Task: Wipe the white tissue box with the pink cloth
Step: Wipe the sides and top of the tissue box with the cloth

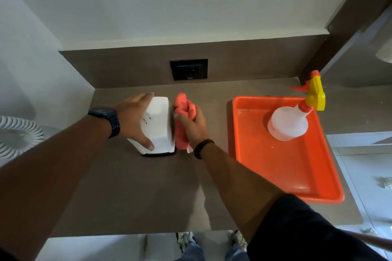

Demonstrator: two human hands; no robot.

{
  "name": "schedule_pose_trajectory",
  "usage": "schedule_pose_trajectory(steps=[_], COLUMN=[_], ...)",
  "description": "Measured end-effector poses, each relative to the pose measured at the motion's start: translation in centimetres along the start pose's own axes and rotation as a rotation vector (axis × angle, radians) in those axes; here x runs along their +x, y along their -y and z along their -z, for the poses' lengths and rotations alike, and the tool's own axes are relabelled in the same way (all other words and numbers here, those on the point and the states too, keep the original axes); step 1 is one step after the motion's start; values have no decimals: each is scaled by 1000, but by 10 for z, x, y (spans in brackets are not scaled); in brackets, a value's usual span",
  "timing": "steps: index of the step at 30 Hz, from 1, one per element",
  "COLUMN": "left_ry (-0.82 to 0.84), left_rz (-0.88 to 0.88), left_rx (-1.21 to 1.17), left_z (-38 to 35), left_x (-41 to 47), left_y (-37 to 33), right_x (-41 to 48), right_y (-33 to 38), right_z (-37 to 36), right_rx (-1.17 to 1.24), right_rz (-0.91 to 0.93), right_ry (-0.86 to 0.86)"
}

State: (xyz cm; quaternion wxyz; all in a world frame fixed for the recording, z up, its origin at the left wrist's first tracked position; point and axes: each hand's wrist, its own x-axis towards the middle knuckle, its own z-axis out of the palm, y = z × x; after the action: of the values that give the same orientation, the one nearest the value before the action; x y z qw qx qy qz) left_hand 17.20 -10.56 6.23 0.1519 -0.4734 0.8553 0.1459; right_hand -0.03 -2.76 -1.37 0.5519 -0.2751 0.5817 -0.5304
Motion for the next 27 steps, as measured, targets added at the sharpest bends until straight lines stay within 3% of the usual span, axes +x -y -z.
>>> schedule_pose_trajectory(steps=[3, 11, 17, 27], left_ry=[-35, -78, -80, -65], left_rz=[-18, -15, -13, -13], left_rx=[23, -5, 13, 21], left_z=[-6, -12, -12, -11], left_x=[4, 4, 6, 6], left_y=[2, 4, 4, 2], right_x=[-1, -14, -8, -7], right_y=[-7, -28, -17, -21], right_z=[-15, -23, -39, -41], right_rx=[-23, 68, 101, 118], right_rz=[-126, -162, -55, -175], right_ry=[126, -68, -82, -162])
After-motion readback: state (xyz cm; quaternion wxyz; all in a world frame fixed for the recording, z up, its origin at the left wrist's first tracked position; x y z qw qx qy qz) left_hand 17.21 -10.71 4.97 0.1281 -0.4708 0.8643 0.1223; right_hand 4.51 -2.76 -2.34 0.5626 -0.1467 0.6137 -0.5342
